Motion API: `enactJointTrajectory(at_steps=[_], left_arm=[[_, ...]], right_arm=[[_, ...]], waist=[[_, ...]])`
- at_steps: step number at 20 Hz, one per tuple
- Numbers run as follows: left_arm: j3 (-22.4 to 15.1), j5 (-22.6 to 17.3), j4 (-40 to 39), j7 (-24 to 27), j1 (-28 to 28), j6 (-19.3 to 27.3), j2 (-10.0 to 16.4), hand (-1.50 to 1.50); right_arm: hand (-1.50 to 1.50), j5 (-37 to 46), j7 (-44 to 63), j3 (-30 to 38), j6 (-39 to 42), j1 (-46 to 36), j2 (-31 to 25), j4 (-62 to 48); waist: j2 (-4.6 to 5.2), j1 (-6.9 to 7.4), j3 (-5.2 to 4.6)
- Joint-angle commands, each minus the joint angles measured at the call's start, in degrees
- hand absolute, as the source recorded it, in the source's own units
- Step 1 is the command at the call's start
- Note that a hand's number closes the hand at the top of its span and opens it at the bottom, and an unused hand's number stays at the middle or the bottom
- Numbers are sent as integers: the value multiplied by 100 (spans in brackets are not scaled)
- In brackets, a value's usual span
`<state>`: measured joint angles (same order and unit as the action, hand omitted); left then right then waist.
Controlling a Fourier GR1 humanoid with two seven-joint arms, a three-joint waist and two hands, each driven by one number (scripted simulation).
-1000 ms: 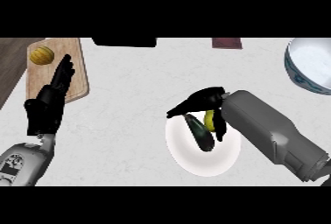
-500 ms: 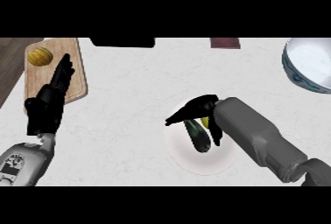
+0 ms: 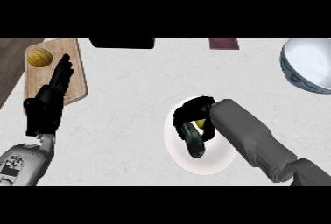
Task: Pick the eggplant from the plate and place it in the bowl
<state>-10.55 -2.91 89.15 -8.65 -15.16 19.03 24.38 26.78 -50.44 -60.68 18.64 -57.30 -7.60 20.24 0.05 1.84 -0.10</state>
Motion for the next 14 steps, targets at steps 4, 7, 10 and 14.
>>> enactJointTrajectory(at_steps=[4, 7, 10, 14], left_arm=[[-26, 151, -32, 105, 206, 66, -189, 0], [-4, 198, -100, 129, 122, 19, -203, 0], [208, 52, -9, -3, 34, -162, -63, 0], [245, 100, -71, 89, 274, 5, -32, 0]], right_arm=[[150, 80, -966, 34, 333, 153, 177, -291], [150, 84, -1111, 92, 258, 120, 226, -419], [150, -281, -242, 633, 78, 60, 345, -677], [150, -1169, 2335, 1687, -1055, -22, 252, -1351]], waist=[[45, -40, 12], [51, -41, 13], [21, -80, 13], [-118, -374, -4]])
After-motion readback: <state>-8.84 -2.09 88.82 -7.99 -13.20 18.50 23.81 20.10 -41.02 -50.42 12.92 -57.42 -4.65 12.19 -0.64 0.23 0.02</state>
